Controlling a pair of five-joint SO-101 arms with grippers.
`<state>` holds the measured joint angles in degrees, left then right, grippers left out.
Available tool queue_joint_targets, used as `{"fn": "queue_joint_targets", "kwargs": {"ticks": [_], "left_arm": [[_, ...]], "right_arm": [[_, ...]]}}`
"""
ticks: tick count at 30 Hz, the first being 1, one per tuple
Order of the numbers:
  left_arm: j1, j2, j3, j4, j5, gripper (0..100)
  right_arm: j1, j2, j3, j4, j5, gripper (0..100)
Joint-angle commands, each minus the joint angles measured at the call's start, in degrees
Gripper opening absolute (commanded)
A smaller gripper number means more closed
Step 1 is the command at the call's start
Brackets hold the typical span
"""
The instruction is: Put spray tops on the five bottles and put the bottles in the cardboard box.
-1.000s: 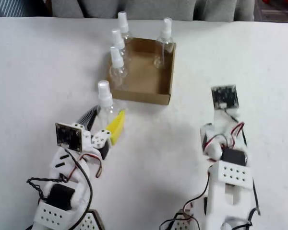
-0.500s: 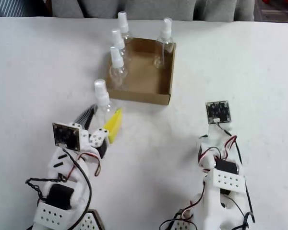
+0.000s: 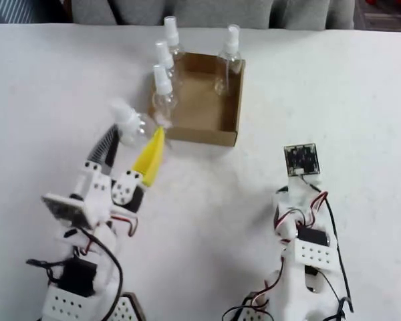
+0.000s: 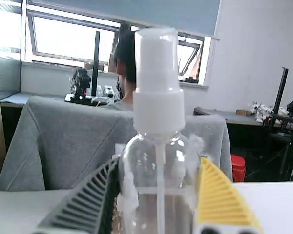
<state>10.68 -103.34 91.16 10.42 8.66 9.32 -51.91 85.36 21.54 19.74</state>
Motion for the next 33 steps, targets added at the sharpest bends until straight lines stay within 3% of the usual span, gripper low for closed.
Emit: {"fn": "queue_joint_targets", "kwargs": {"ticks": [1, 8, 14, 24, 33], "left_arm": [[0.0, 10.0, -12.7, -1.2, -0.1, 9], [0.0, 31.4, -31.6, -1.3, 0.3, 9], [2.2, 42.2, -39.7, -1.7, 0.3, 9], [8.2, 61.6, -40.8, -28.1, 0.2, 9], [8.1, 78.5, -46.3, -35.7, 0.2, 9]], "right_arm": [[-0.5, -0.7, -0.4, -0.9, 0.6, 3.2], [-0.5, -0.7, -0.4, -0.9, 0.7, 3.2], [-0.5, -1.0, -0.4, -0.9, 0.7, 3.2], [-0.4, -0.8, -0.4, -0.9, 0.7, 3.2], [-0.5, -0.7, -0.4, -0.9, 0.7, 3.2]]}}
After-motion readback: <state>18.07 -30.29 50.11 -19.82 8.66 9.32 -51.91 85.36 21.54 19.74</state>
